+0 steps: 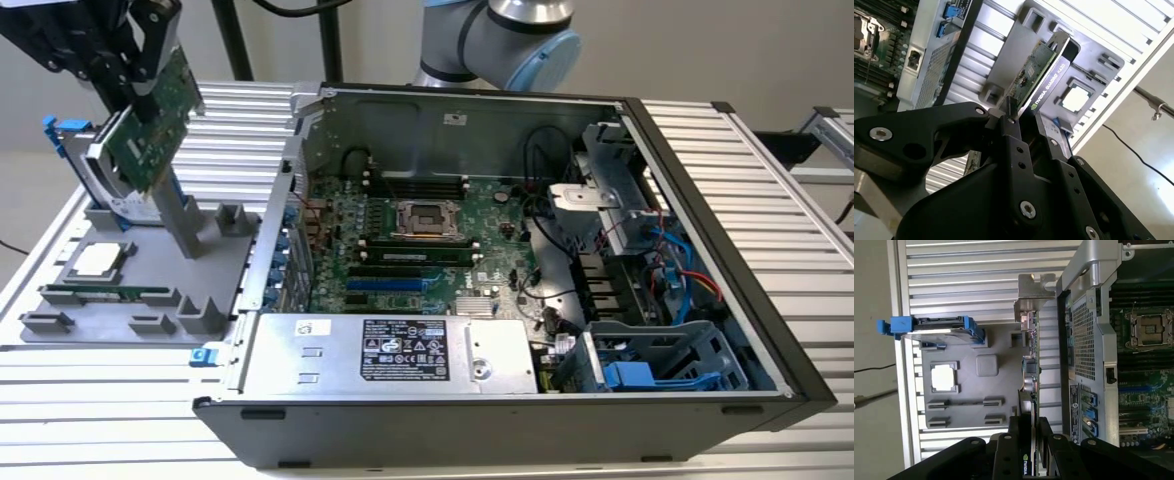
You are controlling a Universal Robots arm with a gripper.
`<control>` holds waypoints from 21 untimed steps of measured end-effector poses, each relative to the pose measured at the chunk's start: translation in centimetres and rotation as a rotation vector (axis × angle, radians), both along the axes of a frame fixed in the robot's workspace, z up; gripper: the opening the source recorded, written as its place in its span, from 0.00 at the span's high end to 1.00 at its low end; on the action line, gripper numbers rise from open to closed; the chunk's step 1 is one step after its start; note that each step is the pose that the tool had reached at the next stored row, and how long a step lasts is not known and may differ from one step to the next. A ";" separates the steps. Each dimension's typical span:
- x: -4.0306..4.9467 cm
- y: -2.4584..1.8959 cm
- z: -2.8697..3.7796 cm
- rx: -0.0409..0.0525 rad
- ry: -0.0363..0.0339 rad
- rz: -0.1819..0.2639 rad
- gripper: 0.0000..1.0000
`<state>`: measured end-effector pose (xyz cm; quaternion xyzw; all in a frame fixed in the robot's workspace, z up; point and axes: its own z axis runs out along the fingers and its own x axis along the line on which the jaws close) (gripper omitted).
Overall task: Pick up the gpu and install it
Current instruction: 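Pick up the gpu and move the gpu toward the slot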
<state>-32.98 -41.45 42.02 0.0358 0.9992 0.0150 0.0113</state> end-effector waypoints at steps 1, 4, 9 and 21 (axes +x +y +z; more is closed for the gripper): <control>0.00 0.00 0.08 0.0000 -0.0001 0.000 1.00; 0.00 0.00 0.29 0.0000 0.0000 0.000 1.00; 0.00 0.00 0.58 0.0001 0.0000 0.000 1.00; 0.34 0.00 0.60 0.0005 0.0000 0.000 1.00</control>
